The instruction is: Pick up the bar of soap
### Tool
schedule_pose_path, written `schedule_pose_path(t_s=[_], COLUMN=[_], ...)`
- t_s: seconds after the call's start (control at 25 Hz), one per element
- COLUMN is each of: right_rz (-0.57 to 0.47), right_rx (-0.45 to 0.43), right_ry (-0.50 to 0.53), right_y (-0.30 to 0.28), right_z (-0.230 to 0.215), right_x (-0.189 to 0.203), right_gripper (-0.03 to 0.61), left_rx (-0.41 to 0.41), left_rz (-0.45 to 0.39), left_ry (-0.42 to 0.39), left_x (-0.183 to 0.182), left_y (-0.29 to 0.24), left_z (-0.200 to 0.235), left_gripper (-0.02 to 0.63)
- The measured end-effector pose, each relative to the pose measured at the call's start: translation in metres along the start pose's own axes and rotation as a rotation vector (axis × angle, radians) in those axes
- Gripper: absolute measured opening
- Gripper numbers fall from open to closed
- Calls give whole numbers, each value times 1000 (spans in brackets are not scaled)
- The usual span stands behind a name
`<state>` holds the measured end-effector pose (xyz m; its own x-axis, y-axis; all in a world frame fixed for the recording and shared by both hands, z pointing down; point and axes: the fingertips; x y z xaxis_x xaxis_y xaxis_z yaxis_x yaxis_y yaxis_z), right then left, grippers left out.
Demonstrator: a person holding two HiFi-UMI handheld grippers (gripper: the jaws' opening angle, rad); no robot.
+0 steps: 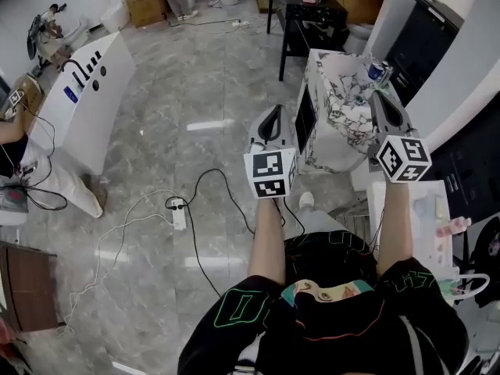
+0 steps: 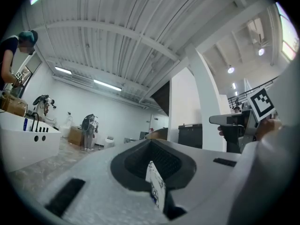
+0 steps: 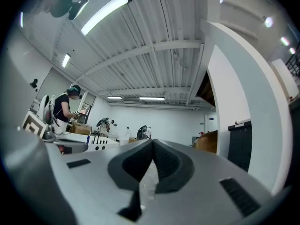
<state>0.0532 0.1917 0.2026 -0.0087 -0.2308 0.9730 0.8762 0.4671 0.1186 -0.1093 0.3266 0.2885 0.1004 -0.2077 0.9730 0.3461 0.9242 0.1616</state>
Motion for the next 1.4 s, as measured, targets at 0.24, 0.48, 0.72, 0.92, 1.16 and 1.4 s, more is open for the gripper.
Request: schedule_pose_path(t_s=[0.24,0.48,0.72,0.92,1.16,1.4], right_rz=[-17,10,58,132,197,169], right_rx=[21,48,48,64,100,122], right_ry=[-42,-139,-197,-248,-333,-409], right_y=[-18,-54,-99,-142,-191,-233], right_z=[-32,-73,-113,-164,-232,-282], right_x=[8,48,97,142,196,224], right_gripper=[6,6,6,6,6,6], left_rx=[-20,-51,-54,-38,-2,58], left_rz=[7,4,63,150,280,406], left_ry=[-127,-117,-190,-130,-93,-127], left_x=[2,14,48,96,156,200], left_y=[-23,-61,-129,-200,-290,-361], left_z=[-5,9,-2,-8,-20,-31], left_gripper=[8,8,8,8,8,8])
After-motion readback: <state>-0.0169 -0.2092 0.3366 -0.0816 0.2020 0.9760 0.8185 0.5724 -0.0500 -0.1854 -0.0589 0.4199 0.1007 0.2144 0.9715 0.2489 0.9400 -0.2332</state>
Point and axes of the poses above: the fingertips, and each gripper's own axes: y backward along the fingers, z to its left, x out of its underside, and after that the axes turned 2 degrees about y, right-handed
